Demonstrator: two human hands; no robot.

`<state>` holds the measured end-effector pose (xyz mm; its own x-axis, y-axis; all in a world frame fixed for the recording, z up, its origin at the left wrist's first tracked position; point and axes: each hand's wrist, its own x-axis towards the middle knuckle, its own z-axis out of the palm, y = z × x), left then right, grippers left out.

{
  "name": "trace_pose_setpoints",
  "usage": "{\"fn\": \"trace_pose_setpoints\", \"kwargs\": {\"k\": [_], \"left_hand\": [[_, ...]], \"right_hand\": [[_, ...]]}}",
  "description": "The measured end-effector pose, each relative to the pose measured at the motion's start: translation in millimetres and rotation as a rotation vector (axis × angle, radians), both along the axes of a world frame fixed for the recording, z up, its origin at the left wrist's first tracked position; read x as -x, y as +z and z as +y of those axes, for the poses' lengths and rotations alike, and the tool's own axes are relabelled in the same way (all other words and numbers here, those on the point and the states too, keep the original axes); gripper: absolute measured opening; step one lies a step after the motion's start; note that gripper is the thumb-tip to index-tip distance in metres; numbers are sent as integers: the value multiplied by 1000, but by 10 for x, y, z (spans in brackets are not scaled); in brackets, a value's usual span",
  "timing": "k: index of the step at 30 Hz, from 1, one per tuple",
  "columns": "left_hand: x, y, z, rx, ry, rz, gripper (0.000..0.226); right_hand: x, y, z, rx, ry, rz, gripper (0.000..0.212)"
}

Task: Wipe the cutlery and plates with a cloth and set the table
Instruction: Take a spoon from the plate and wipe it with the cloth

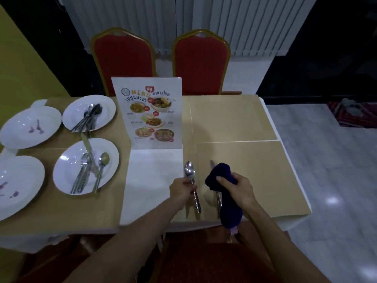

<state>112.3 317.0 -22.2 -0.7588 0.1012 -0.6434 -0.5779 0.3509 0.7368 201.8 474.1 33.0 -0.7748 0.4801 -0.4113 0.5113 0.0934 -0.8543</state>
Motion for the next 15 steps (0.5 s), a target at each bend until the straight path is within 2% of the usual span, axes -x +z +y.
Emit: {"fn": "trace_pose_setpoints", "kwargs": {"k": [4, 10, 12, 15], "left_hand": [[-12, -331, 87, 85, 6, 4, 12], [-75, -426, 12, 413, -262, 315, 34], [-131, -429, -71, 544, -462, 501, 47], [-188, -468, -240, 696, -901, 779, 83]], "right_hand": [[18, -157, 113, 30, -11, -18, 21], [56, -313, 184, 84, -10, -28, 27], [62, -341, 205, 87, -5, -32, 26], [73, -351, 204, 100, -11, -38, 28]]}}
